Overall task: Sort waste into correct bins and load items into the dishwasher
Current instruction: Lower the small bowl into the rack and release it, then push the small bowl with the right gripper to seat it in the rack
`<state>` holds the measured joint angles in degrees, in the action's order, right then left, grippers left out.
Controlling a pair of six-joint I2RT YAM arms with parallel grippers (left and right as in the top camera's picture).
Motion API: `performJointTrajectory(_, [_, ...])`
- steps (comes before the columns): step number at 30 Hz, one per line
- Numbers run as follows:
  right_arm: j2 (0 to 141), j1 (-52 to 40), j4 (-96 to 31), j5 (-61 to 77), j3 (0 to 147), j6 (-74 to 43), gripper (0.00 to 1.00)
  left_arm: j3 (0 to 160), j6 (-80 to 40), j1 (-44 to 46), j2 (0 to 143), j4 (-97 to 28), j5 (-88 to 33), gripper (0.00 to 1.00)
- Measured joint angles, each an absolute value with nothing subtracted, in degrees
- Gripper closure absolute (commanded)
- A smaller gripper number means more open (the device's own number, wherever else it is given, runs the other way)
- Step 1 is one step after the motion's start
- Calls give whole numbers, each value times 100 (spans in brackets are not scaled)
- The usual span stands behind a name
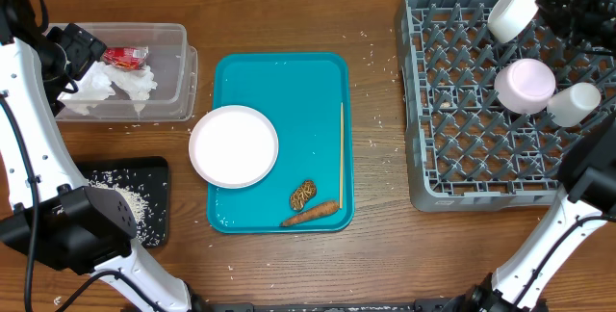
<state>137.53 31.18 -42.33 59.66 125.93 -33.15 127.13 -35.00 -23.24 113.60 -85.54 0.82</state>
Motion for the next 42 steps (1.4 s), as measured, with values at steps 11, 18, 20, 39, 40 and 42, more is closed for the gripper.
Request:
performJointTrajectory(11, [13732, 3726, -6665, 3940, 14094, -2932, 90, 12713, -3500, -2324, 11360, -8552, 82, 0])
performJointTrajectory(18, [13537, 3535, -7240, 3105, 14967, -2689, 83, 12713, -3500, -2324, 11360, -8554, 82, 0])
performJointTrajectory(20, [13410, 3393, -7279, 2943, 15080, -2641, 74, 12713, -3500, -2324, 11360, -8554, 82, 0])
performJointTrajectory(39, [13579, 1791, -5961, -60, 14055, -2265, 73, 12713, -3500, -2324, 11360, -8554, 82, 0])
performJointTrajectory(40, [13640, 1802, -5957, -106, 13976, -2263, 73, 12713, -3500, -2324, 11360, -8552, 82, 0])
performJointTrajectory(42, [13736, 1831, -5955, -174, 13856, -2263, 73, 12713, -3500, -2324, 11360, -8554, 82, 0])
